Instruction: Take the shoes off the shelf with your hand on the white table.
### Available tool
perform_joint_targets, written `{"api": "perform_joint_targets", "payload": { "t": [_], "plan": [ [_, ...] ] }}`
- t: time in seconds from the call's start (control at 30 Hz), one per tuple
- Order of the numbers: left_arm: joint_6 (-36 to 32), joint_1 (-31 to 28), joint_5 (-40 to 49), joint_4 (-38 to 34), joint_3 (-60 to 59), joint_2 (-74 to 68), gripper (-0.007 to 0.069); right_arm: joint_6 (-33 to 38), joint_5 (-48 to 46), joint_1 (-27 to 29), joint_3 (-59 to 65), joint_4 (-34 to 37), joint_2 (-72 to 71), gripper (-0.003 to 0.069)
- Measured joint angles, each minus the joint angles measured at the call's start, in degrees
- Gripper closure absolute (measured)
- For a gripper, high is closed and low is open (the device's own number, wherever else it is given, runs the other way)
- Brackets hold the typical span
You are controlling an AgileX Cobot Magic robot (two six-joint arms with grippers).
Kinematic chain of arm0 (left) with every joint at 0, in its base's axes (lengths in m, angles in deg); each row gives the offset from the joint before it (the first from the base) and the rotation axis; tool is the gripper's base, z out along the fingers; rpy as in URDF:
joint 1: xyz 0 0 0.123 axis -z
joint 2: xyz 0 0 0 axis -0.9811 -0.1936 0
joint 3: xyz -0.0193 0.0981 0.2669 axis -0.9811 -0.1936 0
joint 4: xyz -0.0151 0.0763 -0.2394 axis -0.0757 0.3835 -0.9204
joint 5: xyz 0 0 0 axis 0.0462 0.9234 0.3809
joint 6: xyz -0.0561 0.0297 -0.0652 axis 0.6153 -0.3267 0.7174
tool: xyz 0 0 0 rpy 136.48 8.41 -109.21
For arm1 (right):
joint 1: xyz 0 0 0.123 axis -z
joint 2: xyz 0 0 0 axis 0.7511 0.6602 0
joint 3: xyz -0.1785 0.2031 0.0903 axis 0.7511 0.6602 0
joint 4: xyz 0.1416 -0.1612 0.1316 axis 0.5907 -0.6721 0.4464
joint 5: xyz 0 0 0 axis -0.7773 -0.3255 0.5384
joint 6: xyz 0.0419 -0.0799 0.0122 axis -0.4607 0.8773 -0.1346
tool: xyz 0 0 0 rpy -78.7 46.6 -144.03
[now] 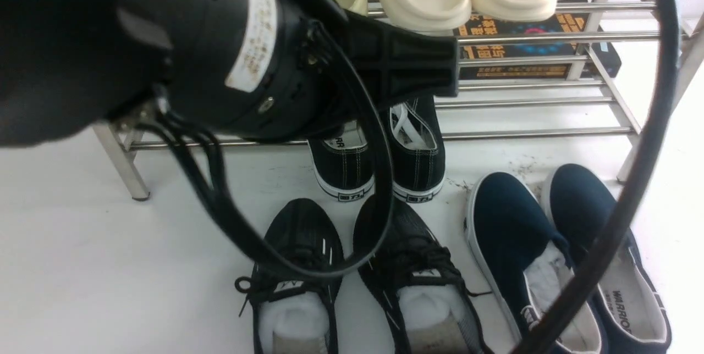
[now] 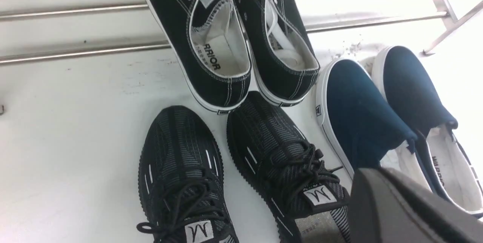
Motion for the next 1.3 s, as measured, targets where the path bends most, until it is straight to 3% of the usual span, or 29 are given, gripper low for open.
{"api": "perform_joint_targets", "payload": {
  "t": [0.17, 0.33, 1.07, 1.23, 1.3],
  "plan": [
    [-1.3, 0.0, 0.0, 0.0, 0.0, -0.5, 0.0624, -0.2, 16.6, 0.0, 8.3, 0.4, -0.5, 0.0673],
    [-2.0, 0.0, 0.0, 0.0, 0.0, -1.1, 0.0624, -0.2, 22.9, 0.0, 9.3, 0.4, -0.5, 0.0672],
    [-2.0, 0.0, 0.0, 2.4, 0.0, -1.3, 0.0607, -0.3, 23.9, 0.0, 11.6, 0.4, -1.5, 0.0666],
    [-2.0, 0.0, 0.0, 2.5, 0.0, -1.3, 0.0607, -0.3, 24.5, 3.5, 17.7, 0.4, -3.4, 0.0662],
    [-3.0, 0.0, 0.0, 2.9, 0.0, -1.3, 0.0606, -0.3, 23.9, 8.0, 21.6, 0.4, -4.3, 0.0659]
  ]
}}
